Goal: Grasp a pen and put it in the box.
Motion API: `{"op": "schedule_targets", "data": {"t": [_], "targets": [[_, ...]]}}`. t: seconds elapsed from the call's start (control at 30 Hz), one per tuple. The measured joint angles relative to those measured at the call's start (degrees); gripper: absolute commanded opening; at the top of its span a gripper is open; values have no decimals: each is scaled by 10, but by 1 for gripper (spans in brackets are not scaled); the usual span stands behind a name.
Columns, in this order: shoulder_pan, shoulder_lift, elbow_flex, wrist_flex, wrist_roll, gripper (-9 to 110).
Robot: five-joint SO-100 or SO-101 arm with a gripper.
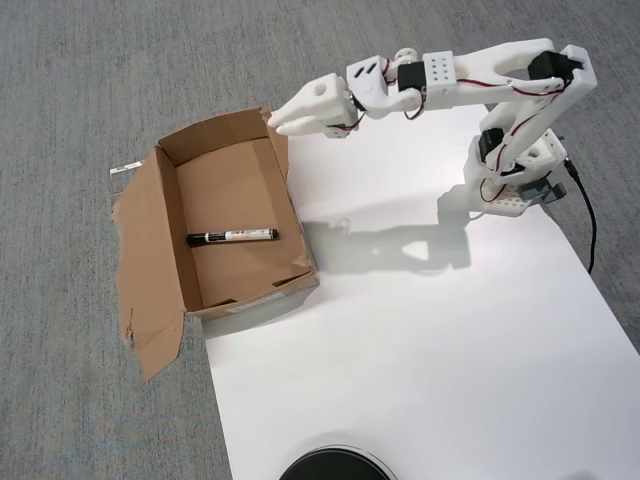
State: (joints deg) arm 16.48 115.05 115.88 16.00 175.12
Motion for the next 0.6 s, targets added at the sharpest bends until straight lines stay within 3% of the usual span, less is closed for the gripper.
{"op": "schedule_targets", "data": {"t": [0.6], "targets": [[-56,296,270,0,0,7]]}}
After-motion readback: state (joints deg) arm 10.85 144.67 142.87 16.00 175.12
